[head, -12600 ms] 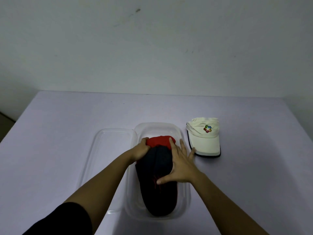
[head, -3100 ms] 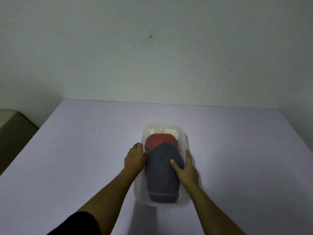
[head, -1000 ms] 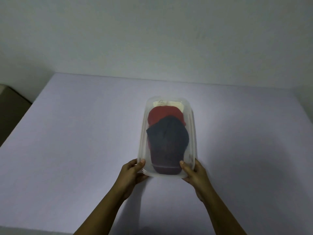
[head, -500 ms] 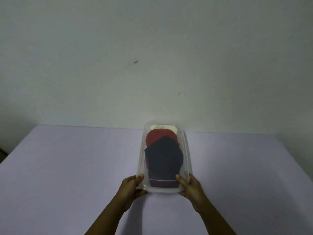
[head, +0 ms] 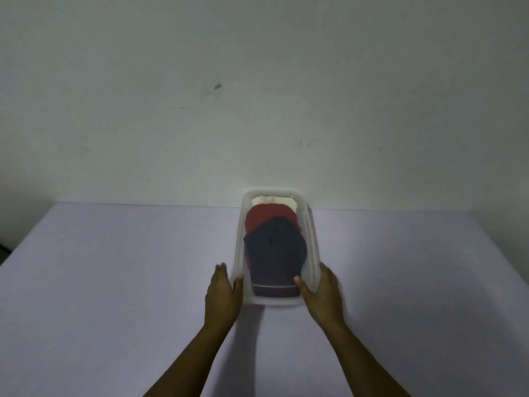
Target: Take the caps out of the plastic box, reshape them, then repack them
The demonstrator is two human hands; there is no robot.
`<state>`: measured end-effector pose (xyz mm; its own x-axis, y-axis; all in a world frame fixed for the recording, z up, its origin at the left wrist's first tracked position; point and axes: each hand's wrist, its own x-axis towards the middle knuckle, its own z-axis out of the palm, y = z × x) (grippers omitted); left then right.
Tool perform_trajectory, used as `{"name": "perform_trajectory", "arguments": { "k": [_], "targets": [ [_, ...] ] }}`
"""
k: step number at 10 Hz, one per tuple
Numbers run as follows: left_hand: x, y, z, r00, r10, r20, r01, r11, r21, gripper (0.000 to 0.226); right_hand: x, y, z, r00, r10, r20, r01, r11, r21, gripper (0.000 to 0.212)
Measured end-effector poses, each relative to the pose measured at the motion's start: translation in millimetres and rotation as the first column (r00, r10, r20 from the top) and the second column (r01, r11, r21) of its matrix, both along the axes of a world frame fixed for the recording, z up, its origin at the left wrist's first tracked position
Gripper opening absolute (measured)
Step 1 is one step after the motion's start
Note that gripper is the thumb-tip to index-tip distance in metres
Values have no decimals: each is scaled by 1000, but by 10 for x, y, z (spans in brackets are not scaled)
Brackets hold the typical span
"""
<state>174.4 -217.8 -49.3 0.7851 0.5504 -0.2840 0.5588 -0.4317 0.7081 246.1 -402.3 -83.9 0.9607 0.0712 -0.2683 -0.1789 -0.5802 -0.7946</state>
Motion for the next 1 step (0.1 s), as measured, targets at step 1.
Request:
{"name": "perform_trajectory", "arguments": {
  "k": [1],
  "targets": [
    [-57,-145,119,991,-99,90,90,991,100,59,-180,109,192,978,99,181,-79,990,-114,65]
  ]
}}
